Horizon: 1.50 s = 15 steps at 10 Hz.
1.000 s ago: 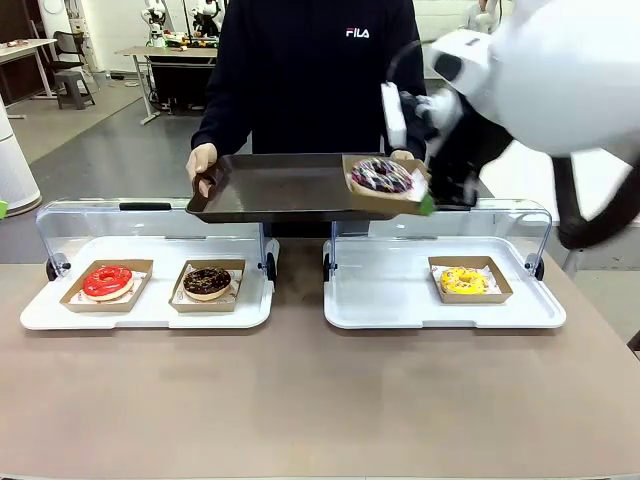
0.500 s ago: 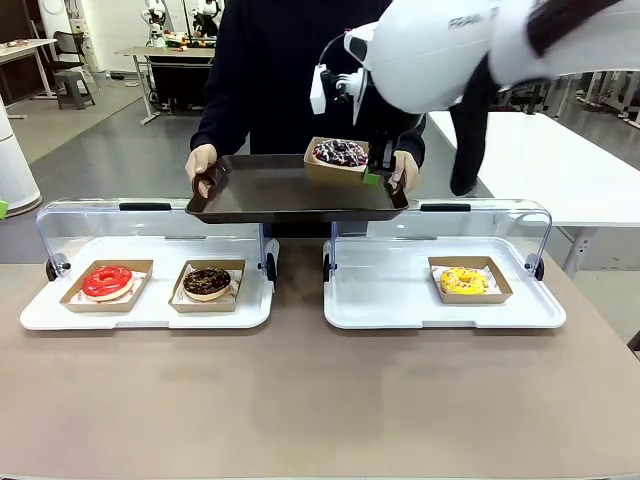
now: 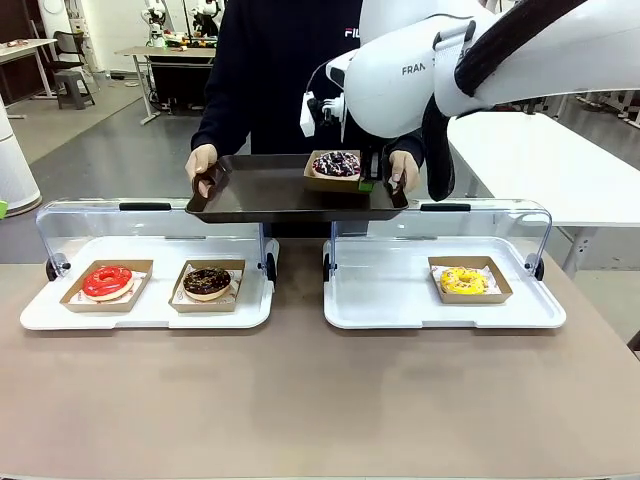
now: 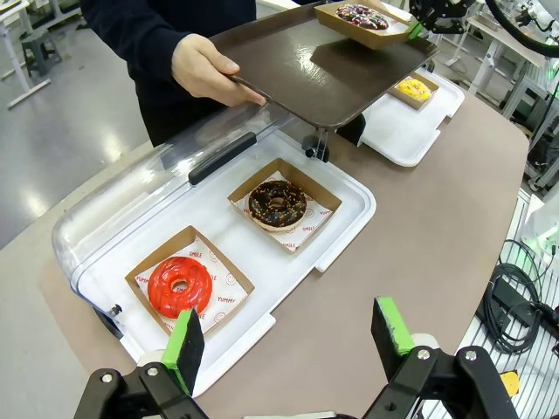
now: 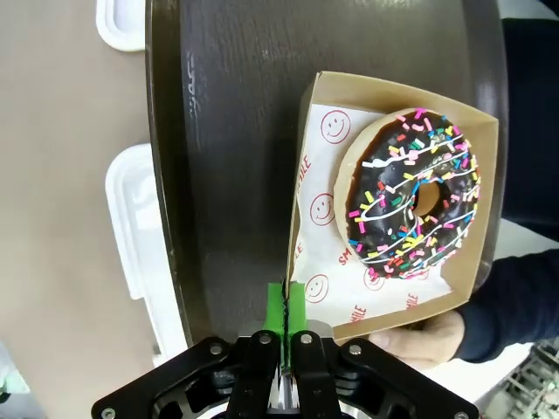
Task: Provide the desired donut to the person.
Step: Place the picked Paper togo box onto the Handle tray extended by the person.
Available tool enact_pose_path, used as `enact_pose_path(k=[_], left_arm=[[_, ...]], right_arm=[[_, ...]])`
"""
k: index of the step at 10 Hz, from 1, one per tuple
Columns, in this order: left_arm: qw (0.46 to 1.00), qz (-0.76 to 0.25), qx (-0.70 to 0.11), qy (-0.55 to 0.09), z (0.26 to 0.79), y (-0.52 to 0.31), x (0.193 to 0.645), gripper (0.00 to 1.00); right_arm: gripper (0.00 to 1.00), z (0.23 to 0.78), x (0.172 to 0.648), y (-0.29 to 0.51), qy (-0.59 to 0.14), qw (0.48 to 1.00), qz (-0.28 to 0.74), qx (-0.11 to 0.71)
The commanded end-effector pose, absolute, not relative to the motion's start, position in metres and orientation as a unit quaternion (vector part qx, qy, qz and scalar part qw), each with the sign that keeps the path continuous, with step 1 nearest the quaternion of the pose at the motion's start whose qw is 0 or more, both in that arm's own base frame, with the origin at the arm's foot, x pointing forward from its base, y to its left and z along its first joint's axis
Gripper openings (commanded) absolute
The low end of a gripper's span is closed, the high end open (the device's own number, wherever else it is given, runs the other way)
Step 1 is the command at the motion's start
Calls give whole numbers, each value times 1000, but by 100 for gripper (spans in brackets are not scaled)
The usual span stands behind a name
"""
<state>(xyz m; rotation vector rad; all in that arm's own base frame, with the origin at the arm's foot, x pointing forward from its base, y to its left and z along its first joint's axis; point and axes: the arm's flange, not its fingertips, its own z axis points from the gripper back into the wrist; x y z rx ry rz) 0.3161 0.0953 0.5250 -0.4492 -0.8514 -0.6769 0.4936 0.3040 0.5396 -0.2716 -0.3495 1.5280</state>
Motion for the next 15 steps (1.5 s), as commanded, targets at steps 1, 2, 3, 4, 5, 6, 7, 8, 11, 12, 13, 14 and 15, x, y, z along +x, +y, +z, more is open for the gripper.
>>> enact_pose_path(k=[1, 2, 3, 4, 5, 6, 7, 8, 11, 12, 13, 14, 15], left_arm=[[826, -326, -216, -406, 523, 98, 317, 100], [826, -326, -216, -406, 523, 98, 317, 100], [826, -326, -216, -406, 523, 98, 317, 100], [826, -326, -216, -406, 523, 98, 317, 100], [826, -326, -216, -406, 523, 98, 317, 100], [826, -326, -216, -406, 523, 98, 317, 100], [826, -326, -216, -406, 523, 98, 317, 100], [826, -326, -216, -406, 523, 98, 317, 100], [826, -326, -216, -406, 523, 98, 317, 100], [826, -326, -216, -406, 523, 98, 317, 100], [826, -326, -216, -406, 523, 98, 317, 100], [826, -326, -216, -406, 523, 98, 317, 100], [826, -326, -216, -406, 523, 98, 317, 100]], right_arm=[[2, 533, 501, 302, -155, 689, 695, -135], [2, 531, 501, 301, -149, 691, 693, -139], [2, 530, 502, 301, -147, 693, 691, -142], [62, 530, 502, 300, -152, 692, 691, -142], [62, 533, 501, 298, -161, 693, 689, -140], [100, 537, 498, 294, -166, 693, 688, -137], [65, 540, 495, 291, -164, 693, 690, -133], [100, 543, 492, 288, -163, 694, 689, -133], [100, 554, 481, 286, -157, 694, 693, -115], [100, 557, 478, 285, -155, 693, 696, -108], [100, 558, 478, 285, -152, 695, 696, -100], [100, 559, 478, 284, -152, 694, 697, -93], [100, 561, 479, 284, -142, 703, 691, -91]])
